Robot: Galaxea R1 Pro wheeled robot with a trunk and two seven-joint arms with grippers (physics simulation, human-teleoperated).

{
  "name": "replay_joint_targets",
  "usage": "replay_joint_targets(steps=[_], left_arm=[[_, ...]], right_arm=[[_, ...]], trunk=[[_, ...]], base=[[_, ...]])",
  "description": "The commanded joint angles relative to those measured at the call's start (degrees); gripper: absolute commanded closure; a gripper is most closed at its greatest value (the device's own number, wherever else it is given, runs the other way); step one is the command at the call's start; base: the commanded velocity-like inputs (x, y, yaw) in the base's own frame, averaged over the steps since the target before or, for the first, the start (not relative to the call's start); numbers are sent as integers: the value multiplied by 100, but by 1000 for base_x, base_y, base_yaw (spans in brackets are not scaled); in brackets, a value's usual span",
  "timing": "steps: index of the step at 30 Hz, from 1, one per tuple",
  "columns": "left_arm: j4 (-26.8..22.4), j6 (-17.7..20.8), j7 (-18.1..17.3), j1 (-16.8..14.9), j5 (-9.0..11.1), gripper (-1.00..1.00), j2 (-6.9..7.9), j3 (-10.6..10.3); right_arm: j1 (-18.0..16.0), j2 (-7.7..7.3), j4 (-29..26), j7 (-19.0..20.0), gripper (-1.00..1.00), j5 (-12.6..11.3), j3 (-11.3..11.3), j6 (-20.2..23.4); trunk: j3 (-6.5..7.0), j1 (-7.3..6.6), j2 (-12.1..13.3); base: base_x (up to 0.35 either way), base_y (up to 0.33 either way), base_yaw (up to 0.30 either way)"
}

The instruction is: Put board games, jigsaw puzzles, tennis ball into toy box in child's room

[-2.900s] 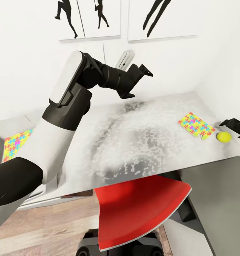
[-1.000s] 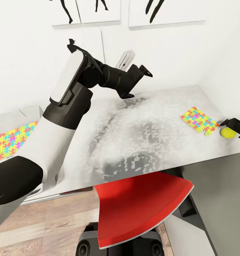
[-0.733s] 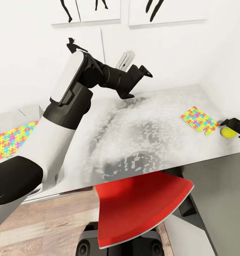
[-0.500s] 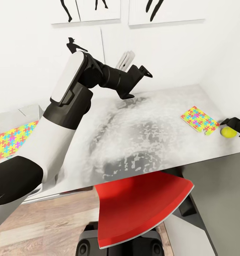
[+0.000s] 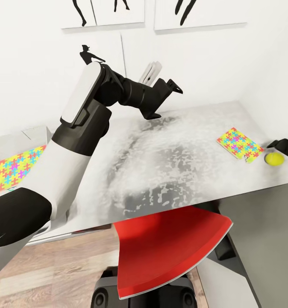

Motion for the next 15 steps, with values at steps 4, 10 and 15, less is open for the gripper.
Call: replay_joint_targets(steps=[4, 10, 15], left_arm=[[5, 17, 38, -4, 27, -100, 1, 0], [11, 22, 38, -3, 27, -100, 2, -2], [14, 23, 38, -2, 27, -100, 3, -3]], right_arm=[[-3, -15, -30, -51, -100, -61, -13, 11], [-5, -24, -42, -54, -100, -61, -13, 9], [-6, -36, -49, -56, -100, -61, -11, -25]], trunk=[[-8, 3, -9], [-8, 3, -9], [-8, 3, -9]], base=[[0, 0, 0], [0, 0, 0], [0, 0, 0]])
